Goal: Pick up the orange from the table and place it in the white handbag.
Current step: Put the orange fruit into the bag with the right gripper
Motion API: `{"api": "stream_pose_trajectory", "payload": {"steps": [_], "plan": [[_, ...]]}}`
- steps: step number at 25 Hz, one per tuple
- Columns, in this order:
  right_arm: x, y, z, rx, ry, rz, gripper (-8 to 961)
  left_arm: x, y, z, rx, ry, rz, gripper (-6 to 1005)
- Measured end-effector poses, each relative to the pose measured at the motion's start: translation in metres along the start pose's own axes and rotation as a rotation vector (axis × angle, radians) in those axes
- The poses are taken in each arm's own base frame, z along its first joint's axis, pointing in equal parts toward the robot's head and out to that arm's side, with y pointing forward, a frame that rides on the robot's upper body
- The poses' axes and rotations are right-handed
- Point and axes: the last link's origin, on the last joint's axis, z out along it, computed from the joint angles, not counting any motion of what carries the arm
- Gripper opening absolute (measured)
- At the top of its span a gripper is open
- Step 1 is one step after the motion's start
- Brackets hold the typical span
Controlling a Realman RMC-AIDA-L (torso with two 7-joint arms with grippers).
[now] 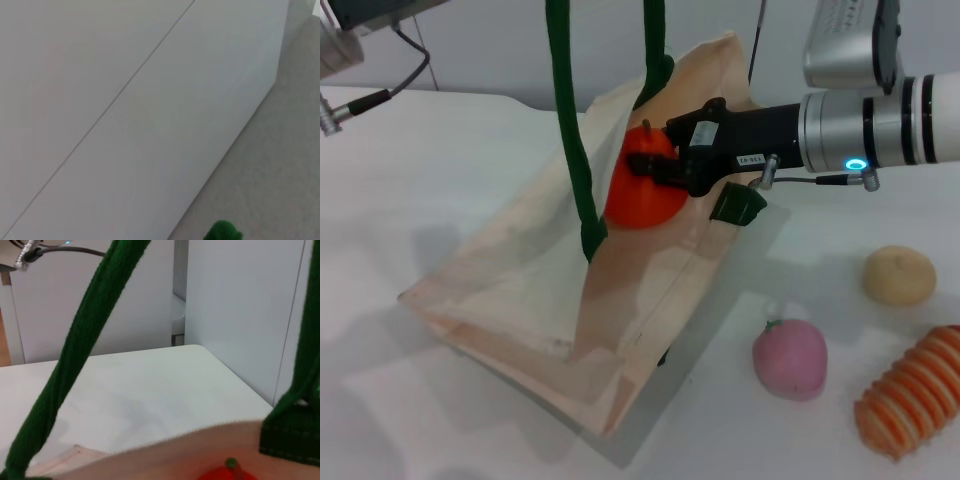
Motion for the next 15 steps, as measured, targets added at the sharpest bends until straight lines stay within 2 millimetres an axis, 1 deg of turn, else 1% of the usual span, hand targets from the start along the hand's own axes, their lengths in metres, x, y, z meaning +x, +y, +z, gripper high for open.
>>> {"api": "stream_pose_trajectory", "payload": {"steps": [12,15], "plan": [[0.002,0.001,-0.002,-0.024,0.039,-0.007,466,-0.001,-0.004,-0.012,0.036,0.018,-0.003,252],[0.001,-0.003,-0.006,-0.011,0.040,0.007,596,0.000,-0.004,-0.017,0.044,0.037,0.001,254]]}}
